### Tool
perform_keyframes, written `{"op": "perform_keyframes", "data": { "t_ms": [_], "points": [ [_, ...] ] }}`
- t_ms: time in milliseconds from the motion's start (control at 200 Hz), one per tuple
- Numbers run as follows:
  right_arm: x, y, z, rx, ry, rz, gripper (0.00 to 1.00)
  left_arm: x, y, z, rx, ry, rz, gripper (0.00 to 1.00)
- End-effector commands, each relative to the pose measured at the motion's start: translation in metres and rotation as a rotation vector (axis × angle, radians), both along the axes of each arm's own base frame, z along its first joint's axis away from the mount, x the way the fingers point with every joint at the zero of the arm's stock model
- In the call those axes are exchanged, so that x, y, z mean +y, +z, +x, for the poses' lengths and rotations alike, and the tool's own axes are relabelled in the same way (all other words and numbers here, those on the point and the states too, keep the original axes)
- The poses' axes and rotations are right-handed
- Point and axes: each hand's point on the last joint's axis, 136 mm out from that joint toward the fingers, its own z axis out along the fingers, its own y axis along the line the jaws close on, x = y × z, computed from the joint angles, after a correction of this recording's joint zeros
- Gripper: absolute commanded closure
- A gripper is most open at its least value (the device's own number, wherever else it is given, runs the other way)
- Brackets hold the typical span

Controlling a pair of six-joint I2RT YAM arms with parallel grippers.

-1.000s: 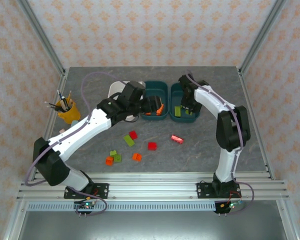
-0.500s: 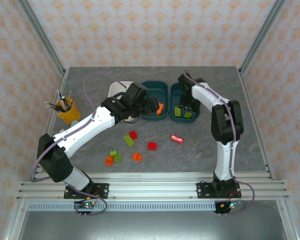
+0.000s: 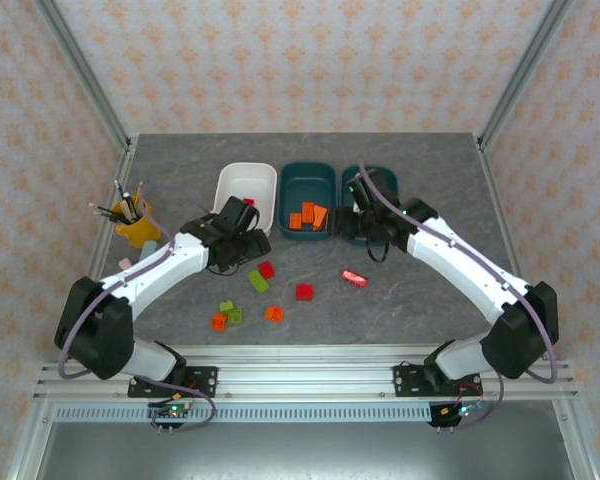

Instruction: Sort the legos into containers by color

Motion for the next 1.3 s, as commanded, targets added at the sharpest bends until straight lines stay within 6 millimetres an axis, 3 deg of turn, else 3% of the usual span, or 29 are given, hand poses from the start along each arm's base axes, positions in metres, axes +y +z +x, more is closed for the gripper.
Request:
{"op": "perform_keyframes", "data": {
  "t_ms": [0,190,410,716,876,1096,1296],
  "points": [
    [0.01,-0.011,-0.022,0.03,0.063,0.061,0.37,-0.015,-0.005,0.023,-0.068,-0.075,-0.015,0.17],
    [0.003,-0.011,-0.041,0.049,0.068,0.085,0.35,-0.022,-0.03,0.03,-0.069,-0.097,-0.026,0.17],
    [-0.002,-0.008,-0.041,0.04,0.039,0.088,0.35,-0.027,-0.052,0.021,-0.028,-0.108,-0.04,0.17],
    [-0.001,-0.01,-0.039,0.046,0.03,0.088,0.35,-0.045,-0.059,0.006,0.033,-0.123,0.009,0.2],
    [0.0,-0.006,-0.039,0.038,0.032,0.095,0.35,-0.039,-0.061,-0.009,0.088,-0.053,0.082,0.22],
    [0.001,0.001,-0.039,0.03,0.039,0.104,0.35,-0.024,-0.057,-0.009,0.162,-0.019,0.245,0.29],
    [0.004,0.015,-0.042,0.014,0.055,0.134,0.35,-0.023,-0.071,-0.013,0.239,-0.011,0.281,0.33]
  ]
}}
